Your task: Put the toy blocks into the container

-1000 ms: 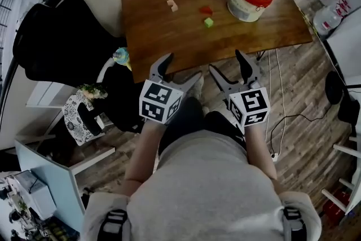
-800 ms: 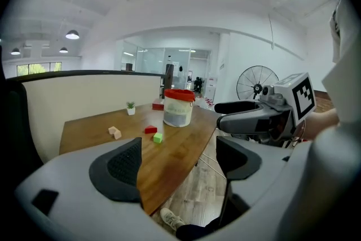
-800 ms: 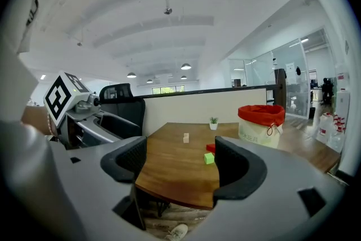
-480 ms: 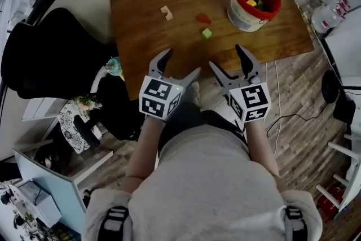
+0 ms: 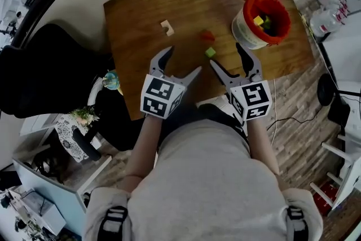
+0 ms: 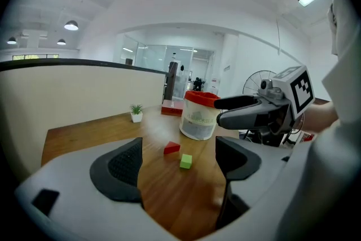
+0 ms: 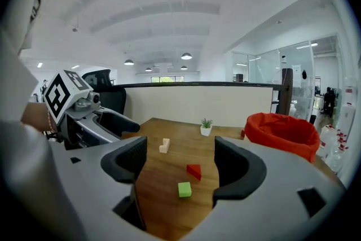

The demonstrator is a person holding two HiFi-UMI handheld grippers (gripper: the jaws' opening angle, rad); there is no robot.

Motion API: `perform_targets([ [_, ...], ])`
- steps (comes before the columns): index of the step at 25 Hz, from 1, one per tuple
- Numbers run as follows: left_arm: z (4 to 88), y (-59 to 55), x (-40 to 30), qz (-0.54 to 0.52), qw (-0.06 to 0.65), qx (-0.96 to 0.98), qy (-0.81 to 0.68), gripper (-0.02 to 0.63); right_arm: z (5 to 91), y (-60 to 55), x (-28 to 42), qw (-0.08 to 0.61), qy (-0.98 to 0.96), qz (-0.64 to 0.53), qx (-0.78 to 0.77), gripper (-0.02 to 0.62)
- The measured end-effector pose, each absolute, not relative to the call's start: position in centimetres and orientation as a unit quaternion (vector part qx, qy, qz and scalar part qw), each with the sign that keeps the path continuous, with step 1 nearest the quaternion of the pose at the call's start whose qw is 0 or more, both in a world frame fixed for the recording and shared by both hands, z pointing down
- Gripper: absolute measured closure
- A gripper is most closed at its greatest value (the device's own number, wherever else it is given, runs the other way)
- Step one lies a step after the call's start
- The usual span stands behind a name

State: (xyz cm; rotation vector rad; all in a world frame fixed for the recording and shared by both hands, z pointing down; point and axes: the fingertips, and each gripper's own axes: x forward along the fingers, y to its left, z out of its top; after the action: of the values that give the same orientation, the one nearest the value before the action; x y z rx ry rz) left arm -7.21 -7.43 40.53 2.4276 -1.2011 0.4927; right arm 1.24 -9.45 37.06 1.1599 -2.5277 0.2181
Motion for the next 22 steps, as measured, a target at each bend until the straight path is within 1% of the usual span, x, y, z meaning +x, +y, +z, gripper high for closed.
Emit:
perform_targets([
  [9, 41.8, -9.7, -8.7, 0.175, 0.204, 0.862, -0.429, 0.21, 38.7, -12.3, -1.0, 0.201, -0.897, 0.078, 0.385, 0.256],
  [14, 43.0, -9.7, -9.8, 0.176, 0.218, 0.852, -0.442, 0.212, 39.8, -12.4, -2.2, 0.22, -0.903, 0.077, 0.362, 0.262],
  [22, 43.9, -10.0, -10.2, 0.174, 0.235, 0.835, -0.466, 0.216, 41.9, -12.6, -2.1, 0.249, -0.908, 0.078, 0.328, 0.281],
])
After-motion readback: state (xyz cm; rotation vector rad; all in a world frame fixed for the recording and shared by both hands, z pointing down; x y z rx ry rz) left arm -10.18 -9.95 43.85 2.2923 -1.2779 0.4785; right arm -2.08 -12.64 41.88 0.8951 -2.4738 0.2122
